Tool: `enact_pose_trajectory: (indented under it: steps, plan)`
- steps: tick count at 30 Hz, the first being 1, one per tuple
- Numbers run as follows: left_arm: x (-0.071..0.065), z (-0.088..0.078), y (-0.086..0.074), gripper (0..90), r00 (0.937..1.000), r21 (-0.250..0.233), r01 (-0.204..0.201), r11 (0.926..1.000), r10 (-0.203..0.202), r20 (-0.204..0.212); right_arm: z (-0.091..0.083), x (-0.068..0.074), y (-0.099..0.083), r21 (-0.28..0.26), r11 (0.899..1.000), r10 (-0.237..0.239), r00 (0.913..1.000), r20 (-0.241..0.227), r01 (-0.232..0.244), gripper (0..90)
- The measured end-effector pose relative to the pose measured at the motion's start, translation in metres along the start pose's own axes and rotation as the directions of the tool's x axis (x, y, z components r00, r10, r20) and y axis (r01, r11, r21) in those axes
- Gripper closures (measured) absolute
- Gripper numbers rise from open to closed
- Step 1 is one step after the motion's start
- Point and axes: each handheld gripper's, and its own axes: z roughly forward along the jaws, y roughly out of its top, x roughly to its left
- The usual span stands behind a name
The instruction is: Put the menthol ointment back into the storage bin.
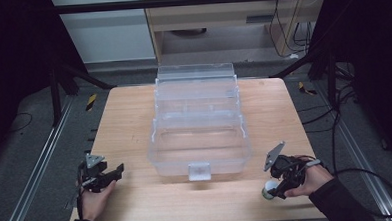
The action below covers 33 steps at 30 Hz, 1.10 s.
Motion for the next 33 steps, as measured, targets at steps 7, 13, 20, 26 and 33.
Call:
enact_pose_trajectory:
  steps: [7,13,20,26,33]
  plan:
    - [0.0,0.0,0.0,33.2,1.0,0.002,-0.001,1.0,0.001,0.0,0.013,0.001,0.001,0.051,0.999,-0.018,0.9998,-0.005,0.018,36.0]
    - [0.0,0.0,0.0,33.2,1.0,0.003,-0.001,1.0,0.001,0.001,0.022,0.001,0.001,0.073,0.997,-0.03,0.9994,-0.016,0.031,40.4]
    - [0.0,0.0,0.0,33.2,1.0,0.003,-0.002,1.0,0.002,0.001,0.026,0.0,0.004,0.091,0.995,-0.029,0.9992,-0.026,0.032,46.1]
    - [0.0,0.0,0.0,33.3,1.0,0.003,0.0,1.0,0.0,0.001,0.026,-0.002,0.005,0.097,0.995,-0.015,0.9996,-0.024,0.017,49.6]
    - [0.0,0.0,0.0,33.3,1.0,0.005,0.001,1.0,-0.001,0.0,0.027,-0.002,0.006,0.109,0.994,-0.004,0.9996,-0.028,0.007,49.9]
